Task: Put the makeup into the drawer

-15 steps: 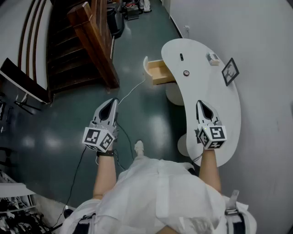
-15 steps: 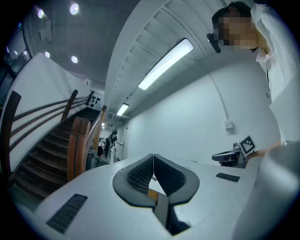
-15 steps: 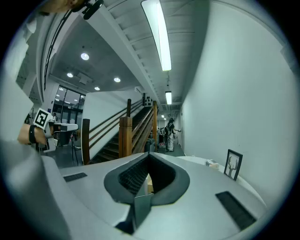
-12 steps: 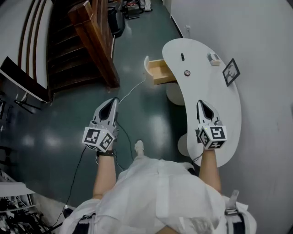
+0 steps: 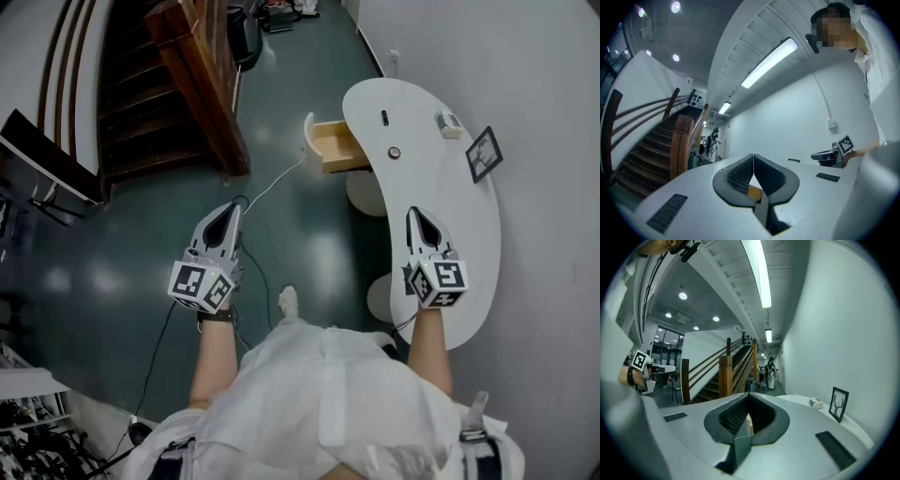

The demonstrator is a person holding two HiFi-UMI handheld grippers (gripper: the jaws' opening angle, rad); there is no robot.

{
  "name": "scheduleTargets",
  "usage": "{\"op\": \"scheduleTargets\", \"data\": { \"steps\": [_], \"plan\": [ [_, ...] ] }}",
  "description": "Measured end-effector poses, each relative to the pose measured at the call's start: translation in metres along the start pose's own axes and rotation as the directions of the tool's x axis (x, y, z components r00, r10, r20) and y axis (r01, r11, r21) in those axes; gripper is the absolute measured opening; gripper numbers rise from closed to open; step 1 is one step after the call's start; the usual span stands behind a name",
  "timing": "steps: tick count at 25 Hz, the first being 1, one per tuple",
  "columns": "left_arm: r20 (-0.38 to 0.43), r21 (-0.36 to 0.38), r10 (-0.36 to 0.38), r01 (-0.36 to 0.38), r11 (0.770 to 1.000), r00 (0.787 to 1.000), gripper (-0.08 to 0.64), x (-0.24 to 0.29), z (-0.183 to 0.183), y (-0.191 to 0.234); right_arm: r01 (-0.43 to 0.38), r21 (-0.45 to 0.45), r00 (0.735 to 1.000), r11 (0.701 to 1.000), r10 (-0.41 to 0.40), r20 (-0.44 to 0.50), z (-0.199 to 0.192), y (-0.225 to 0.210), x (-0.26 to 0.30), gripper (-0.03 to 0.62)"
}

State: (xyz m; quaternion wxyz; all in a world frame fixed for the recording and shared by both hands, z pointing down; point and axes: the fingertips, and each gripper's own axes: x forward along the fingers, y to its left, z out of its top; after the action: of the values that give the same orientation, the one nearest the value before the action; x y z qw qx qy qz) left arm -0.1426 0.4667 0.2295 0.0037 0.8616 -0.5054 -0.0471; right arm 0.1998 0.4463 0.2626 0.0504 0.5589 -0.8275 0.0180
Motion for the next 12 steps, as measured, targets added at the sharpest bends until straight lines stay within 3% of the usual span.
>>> {"op": "scheduleTargets", "data": {
  "steps": [5,12],
  "plan": [
    [-0.007,-0.007,0.016,-0.016,1.000,1.000,0.017,0.005,-0.004,0.031,-0.002,0.079,1.000,0.997,0.000,0.026,0.002,0.003,0.027,0.009],
    [0.005,0.003,0.027,-0.027,1.000,1.000,0.017,0.027,-0.001,0.096,0.012,0.084,1.000,0.996,-0.013,0.009,0.003,0.011,0.092,0.009]
  ]
}}
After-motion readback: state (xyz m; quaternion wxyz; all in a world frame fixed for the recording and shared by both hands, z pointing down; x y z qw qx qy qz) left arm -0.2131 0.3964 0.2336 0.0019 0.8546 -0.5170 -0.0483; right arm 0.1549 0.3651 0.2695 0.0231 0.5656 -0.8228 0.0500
